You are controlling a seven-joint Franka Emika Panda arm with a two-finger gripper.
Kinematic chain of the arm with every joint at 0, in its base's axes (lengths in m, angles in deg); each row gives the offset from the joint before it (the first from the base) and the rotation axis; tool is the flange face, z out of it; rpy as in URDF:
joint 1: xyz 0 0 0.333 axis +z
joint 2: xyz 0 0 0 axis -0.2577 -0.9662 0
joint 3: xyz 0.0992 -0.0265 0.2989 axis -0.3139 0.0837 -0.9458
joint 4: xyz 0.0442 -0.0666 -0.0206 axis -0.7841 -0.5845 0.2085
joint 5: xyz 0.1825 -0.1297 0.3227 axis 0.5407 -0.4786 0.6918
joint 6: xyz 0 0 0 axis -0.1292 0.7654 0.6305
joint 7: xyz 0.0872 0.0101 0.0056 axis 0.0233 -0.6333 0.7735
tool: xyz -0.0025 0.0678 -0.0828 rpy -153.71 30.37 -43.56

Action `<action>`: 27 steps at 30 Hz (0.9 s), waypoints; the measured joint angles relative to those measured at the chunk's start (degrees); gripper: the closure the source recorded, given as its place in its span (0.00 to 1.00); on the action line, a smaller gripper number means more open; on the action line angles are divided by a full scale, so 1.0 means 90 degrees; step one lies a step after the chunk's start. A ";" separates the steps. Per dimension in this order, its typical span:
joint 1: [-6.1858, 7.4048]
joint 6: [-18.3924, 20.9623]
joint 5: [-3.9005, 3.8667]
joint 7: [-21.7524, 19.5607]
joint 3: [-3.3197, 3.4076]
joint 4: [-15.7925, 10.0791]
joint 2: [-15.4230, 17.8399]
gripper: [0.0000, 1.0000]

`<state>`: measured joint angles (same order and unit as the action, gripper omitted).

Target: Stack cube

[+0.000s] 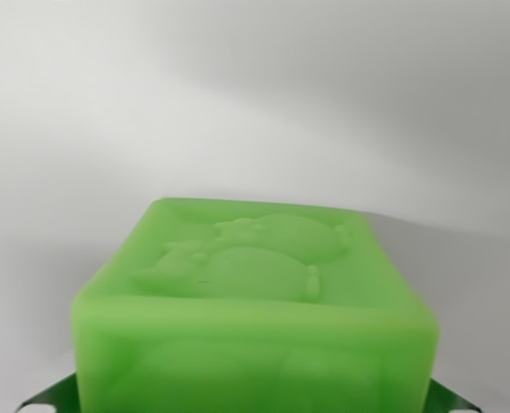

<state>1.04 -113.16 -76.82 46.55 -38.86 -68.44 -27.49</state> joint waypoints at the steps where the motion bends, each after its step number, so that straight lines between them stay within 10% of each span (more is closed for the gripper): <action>1: 0.0000 0.0000 0.0000 0.0000 0.0000 0.0000 0.0000 1.00; 27: 0.0000 0.0234 0.0000 0.0000 0.0000 -0.0124 0.0391 1.00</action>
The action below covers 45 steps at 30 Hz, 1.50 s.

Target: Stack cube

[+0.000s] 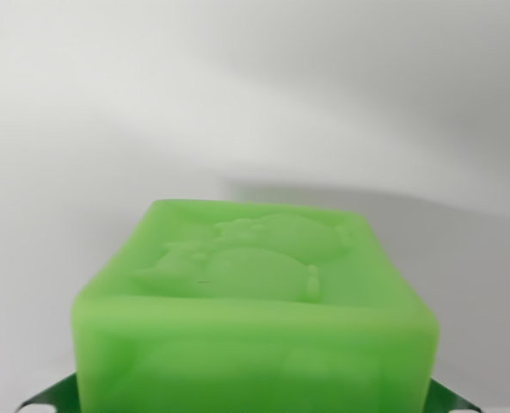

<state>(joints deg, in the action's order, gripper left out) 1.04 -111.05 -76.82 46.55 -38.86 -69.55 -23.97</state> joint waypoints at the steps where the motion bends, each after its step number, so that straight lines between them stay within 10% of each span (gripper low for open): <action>1: 0.0000 0.0012 0.0000 0.0000 0.0000 -0.0007 0.0019 1.00; 45: 0.0314 0.0006 0.0000 -0.0405 -0.0001 -0.1421 0.1396 1.00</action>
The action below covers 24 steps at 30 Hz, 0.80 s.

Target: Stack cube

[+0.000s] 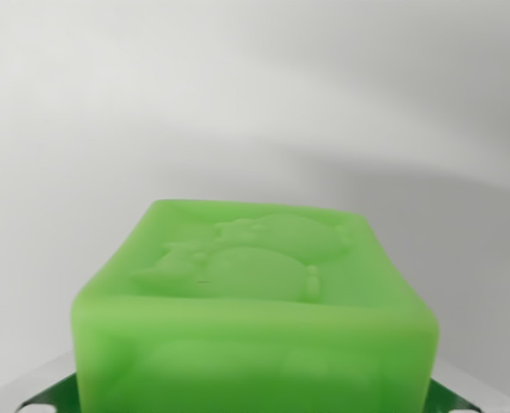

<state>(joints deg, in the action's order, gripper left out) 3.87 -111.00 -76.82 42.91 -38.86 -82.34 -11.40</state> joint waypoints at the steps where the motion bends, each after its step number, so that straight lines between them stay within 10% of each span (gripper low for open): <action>1: 0.0011 -0.0005 0.0000 -0.0016 0.0000 -0.0041 0.0032 1.00; 24: 0.0294 -0.0143 0.0000 -0.0400 0.0000 -0.0904 0.0755 1.00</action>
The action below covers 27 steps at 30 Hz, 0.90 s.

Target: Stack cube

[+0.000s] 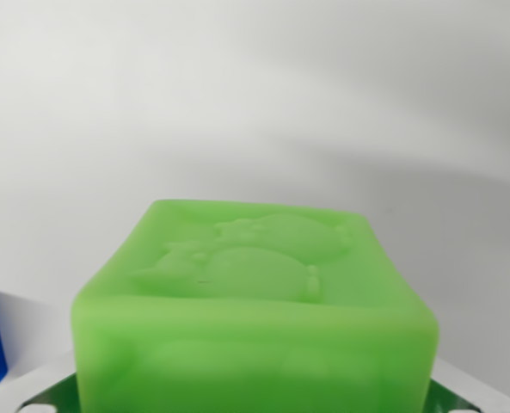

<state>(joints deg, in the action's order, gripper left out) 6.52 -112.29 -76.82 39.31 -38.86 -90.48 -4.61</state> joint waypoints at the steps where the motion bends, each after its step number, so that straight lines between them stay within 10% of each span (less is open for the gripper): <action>1: 0.0015 -0.0005 0.0000 -0.0020 0.0000 -0.0036 0.0032 1.00; 27: 0.0366 -0.0063 -0.0010 -0.0496 0.0000 -0.0887 0.0824 1.00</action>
<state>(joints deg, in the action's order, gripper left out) 9.81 -112.85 -76.91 34.85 -38.86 -98.46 2.81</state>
